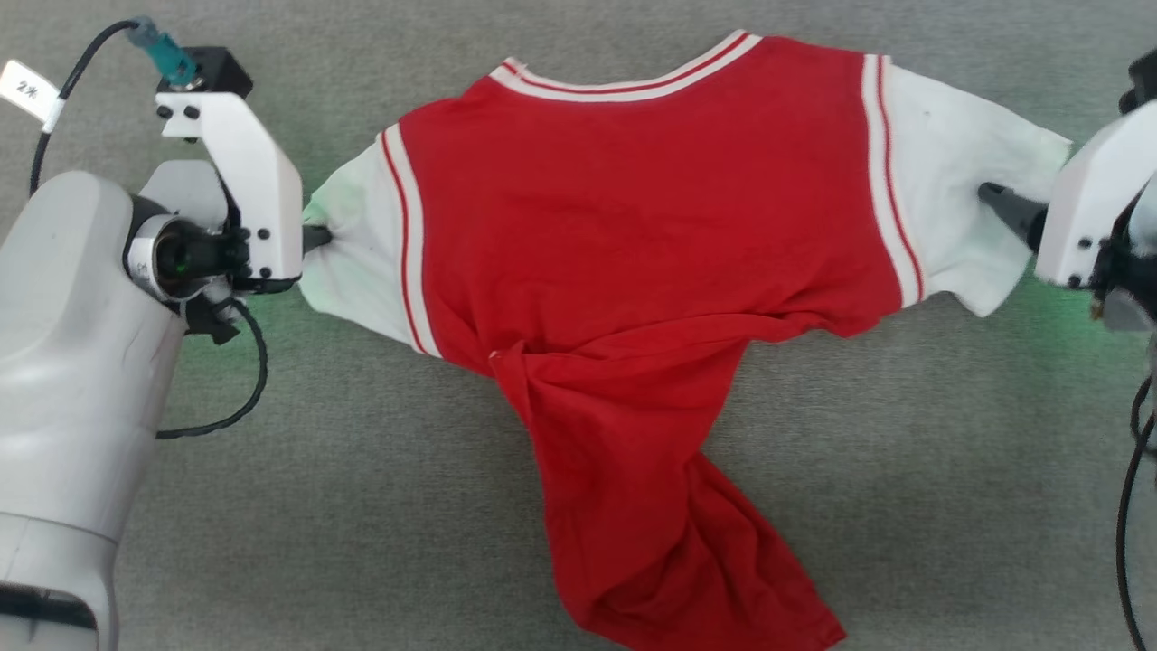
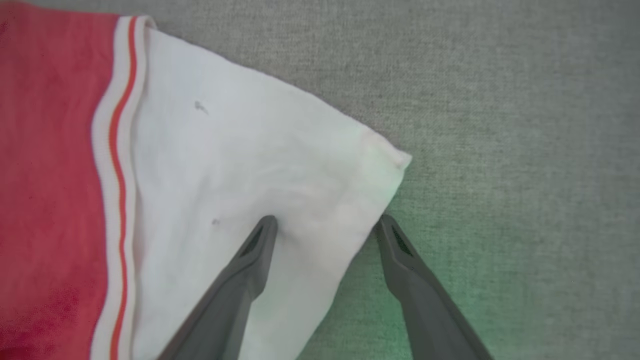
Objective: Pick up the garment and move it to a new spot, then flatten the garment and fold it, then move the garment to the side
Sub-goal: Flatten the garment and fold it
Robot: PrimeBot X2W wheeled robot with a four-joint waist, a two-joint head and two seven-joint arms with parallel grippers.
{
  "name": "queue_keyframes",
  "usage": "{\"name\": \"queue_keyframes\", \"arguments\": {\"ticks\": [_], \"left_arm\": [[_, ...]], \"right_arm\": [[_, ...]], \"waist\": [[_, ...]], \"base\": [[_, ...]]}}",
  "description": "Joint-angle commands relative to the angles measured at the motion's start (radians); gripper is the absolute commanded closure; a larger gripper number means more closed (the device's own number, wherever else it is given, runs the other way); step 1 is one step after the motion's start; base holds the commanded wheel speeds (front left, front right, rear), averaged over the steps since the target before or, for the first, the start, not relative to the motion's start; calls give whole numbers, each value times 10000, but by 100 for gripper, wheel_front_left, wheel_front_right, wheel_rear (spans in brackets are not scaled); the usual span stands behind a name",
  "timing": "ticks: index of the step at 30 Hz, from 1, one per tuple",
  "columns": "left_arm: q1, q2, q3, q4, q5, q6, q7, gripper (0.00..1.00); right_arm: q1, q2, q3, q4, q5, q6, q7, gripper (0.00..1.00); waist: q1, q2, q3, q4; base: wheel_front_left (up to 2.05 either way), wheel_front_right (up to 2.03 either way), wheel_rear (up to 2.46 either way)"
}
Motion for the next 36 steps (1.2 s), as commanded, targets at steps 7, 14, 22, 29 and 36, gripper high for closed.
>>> {"name": "queue_keyframes", "arguments": {"ticks": [7,14,22,29,36], "left_arm": [[-15,-661,-279,843,-51,-126,-505,100],[-271,-702,-216,1281,-58,-162,-816,100],[-1061,-250,-58,911,39,-270,-1159,100],[-1626,199,-4,97,114,-338,-1119,100],[-2367,449,153,-567,204,-146,-1204,100]], "right_arm": [[-911,654,3,2552,-288,2,1896,16],[-1199,684,266,2752,-228,9,1840,100],[-1468,-12,1009,1051,506,-1,692,100],[-1833,-175,1400,-78,776,0,107,100],[-2431,-324,1673,-654,847,-1,-539,100]], "waist": [[0,-1,366,444],[0,-1,152,530],[0,-1,-849,361],[0,-1,-1860,191],[0,-1,-2727,149]], "base": [[0,0,0],[0,0,0],[0,0,0],[0,0,0],[0,0,0]]}}
